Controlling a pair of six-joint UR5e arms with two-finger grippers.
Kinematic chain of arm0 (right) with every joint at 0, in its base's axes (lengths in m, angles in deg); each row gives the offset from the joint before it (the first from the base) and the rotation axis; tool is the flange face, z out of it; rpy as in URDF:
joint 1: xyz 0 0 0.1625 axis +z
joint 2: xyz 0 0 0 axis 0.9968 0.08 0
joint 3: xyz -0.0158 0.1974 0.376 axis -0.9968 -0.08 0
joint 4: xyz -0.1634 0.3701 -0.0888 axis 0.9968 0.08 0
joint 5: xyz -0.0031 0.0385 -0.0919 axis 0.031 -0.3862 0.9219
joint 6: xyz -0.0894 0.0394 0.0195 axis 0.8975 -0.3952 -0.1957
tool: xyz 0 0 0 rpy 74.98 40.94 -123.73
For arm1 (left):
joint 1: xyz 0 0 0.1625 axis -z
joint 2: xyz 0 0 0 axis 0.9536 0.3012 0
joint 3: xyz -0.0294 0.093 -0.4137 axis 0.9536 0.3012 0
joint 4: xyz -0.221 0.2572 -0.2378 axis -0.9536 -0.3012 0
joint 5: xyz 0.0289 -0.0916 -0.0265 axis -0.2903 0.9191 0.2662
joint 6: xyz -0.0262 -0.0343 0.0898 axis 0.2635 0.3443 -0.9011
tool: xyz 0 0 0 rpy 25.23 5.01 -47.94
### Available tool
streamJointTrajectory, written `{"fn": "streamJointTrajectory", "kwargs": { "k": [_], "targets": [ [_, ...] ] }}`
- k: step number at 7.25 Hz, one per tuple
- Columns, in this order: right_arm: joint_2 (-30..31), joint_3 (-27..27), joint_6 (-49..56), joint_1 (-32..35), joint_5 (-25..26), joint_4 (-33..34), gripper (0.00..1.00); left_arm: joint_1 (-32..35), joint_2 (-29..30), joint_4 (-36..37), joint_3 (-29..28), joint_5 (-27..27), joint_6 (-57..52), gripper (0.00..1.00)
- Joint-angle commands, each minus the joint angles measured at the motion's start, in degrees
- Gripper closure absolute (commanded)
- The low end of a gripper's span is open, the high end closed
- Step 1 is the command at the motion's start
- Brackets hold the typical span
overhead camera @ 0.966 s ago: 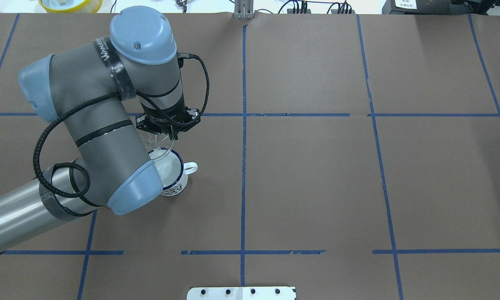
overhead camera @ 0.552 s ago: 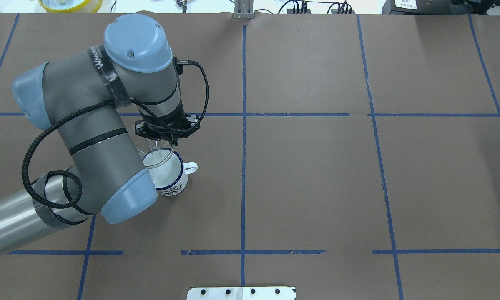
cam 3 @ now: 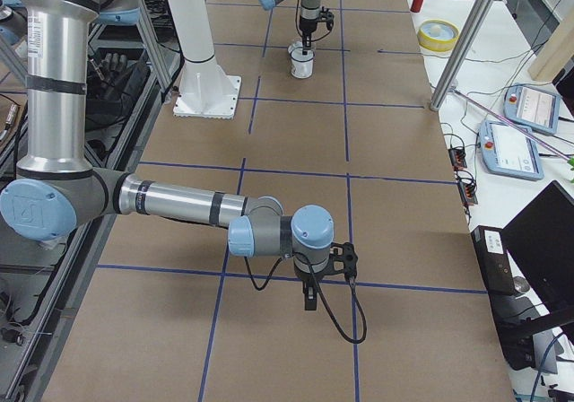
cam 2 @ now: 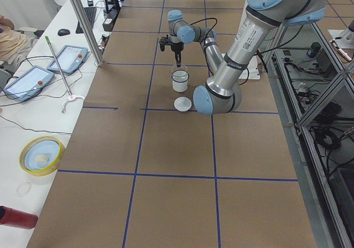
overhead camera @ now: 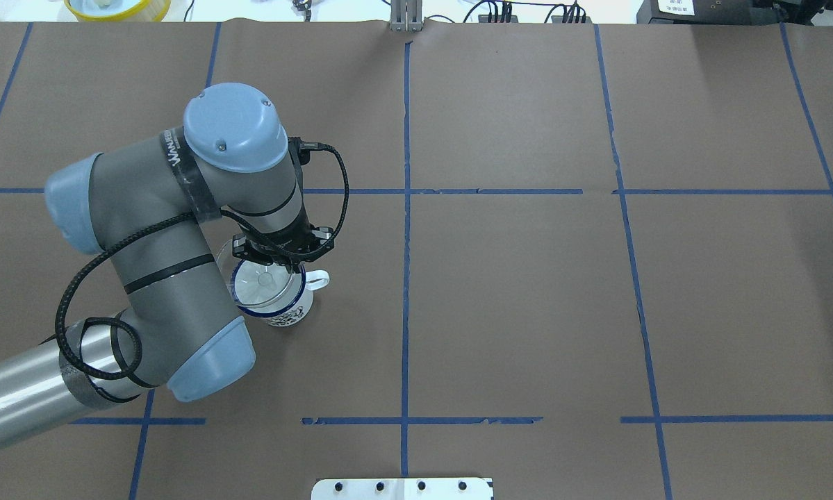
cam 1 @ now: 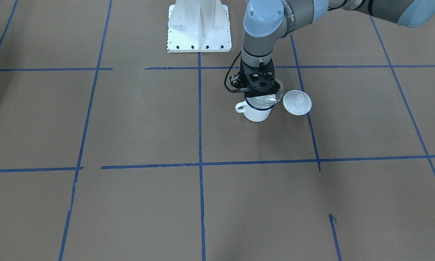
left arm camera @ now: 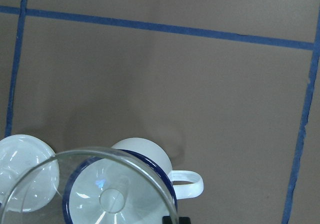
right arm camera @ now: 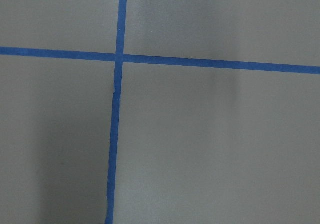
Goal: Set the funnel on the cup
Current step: 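Lower the funnel into the mug's mouth and open the left gripper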
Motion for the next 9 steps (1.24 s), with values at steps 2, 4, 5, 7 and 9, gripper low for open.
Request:
{"fn": "streamJointTrajectory", "kwargs": {
  "k": [2, 4, 5, 7, 9],
  "targets": [
    [0.0, 0.0, 0.0, 0.0, 0.0, 0.0, 0.0, -0.49, -0.27, -1.32, -0.95, 0.12, 0.12, 1.0],
    [0.0, 0.0, 0.0, 0.0, 0.0, 0.0, 0.0, -0.57, -0.18, -1.67, -1.14, 0.12, 0.12, 1.0],
    [0.0, 0.0, 0.0, 0.0, 0.0, 0.0, 0.0, -0.57, -0.18, -1.67, -1.22, 0.12, 0.21, 1.0],
    [0.0, 0.0, 0.0, 0.0, 0.0, 0.0, 0.0, -0.66, -0.27, -1.76, -1.22, 0.12, 0.21, 0.83],
    [0.0, 0.0, 0.0, 0.0, 0.0, 0.0, 0.0, -0.66, -0.18, -1.76, -1.14, 0.12, 0.3, 0.24]
  ]
}}
